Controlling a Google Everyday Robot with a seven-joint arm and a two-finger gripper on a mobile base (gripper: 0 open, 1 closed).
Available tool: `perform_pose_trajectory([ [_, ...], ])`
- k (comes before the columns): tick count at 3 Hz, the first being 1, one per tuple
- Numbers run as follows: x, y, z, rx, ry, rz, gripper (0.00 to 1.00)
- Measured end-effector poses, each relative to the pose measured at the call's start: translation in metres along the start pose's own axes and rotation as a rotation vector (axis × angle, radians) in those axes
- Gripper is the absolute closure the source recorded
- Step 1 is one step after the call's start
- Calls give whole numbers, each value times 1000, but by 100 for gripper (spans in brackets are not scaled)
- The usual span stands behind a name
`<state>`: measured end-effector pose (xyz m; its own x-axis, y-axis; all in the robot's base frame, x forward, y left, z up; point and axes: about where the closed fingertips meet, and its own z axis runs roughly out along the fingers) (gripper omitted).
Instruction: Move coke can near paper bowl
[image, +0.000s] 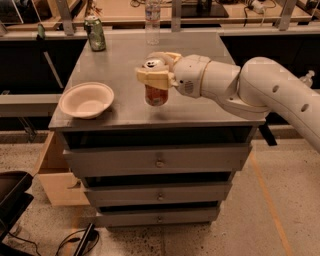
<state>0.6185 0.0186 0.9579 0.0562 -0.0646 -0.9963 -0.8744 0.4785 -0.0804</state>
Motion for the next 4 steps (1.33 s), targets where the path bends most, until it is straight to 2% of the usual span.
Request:
perform_pose_trajectory([
  [2,20,32,31,-120,-6,66,100],
  [3,27,44,43,-175,-1,58,100],
  [4,26,45,44,-175,-1,58,82],
])
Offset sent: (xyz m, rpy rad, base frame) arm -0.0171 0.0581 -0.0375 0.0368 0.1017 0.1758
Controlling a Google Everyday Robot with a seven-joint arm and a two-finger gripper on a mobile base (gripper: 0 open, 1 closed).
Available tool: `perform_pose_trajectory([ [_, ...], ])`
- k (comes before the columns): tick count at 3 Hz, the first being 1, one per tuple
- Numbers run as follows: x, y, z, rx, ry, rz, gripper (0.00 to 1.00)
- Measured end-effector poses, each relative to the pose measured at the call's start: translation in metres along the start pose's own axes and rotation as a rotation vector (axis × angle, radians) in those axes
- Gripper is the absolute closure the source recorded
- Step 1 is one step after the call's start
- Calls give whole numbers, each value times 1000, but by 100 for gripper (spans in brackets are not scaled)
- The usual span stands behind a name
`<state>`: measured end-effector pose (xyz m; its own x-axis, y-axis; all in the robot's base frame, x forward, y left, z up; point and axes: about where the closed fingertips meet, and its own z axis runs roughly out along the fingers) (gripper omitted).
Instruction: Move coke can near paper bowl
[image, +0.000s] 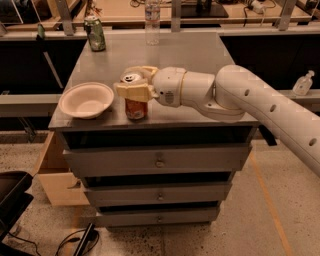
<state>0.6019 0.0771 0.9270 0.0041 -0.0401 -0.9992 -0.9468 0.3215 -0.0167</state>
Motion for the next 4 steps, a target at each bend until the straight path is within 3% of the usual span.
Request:
perform_pose_trajectory([
  [3,-2,6,6,-14,-1,-3,5],
  [4,-3,7,8,-16,-1,-3,0],
])
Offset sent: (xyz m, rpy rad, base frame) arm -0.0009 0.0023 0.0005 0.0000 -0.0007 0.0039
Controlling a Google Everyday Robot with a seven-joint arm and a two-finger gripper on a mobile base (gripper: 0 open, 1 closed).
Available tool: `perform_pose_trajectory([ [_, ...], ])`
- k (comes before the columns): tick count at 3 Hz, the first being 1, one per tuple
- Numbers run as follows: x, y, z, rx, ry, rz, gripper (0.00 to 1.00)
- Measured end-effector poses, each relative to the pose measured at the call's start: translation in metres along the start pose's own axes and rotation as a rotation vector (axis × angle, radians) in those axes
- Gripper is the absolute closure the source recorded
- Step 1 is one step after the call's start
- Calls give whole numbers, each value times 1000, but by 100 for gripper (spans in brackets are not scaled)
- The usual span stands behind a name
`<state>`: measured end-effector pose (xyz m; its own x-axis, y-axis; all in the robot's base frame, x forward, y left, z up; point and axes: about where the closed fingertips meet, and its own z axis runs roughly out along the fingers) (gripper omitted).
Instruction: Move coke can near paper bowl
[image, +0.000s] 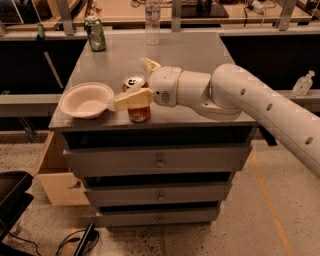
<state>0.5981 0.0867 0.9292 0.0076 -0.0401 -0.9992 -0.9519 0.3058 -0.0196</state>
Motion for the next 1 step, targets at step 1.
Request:
perform_pose_trajectory([
  [1,0,0,0,0,0,0,0],
])
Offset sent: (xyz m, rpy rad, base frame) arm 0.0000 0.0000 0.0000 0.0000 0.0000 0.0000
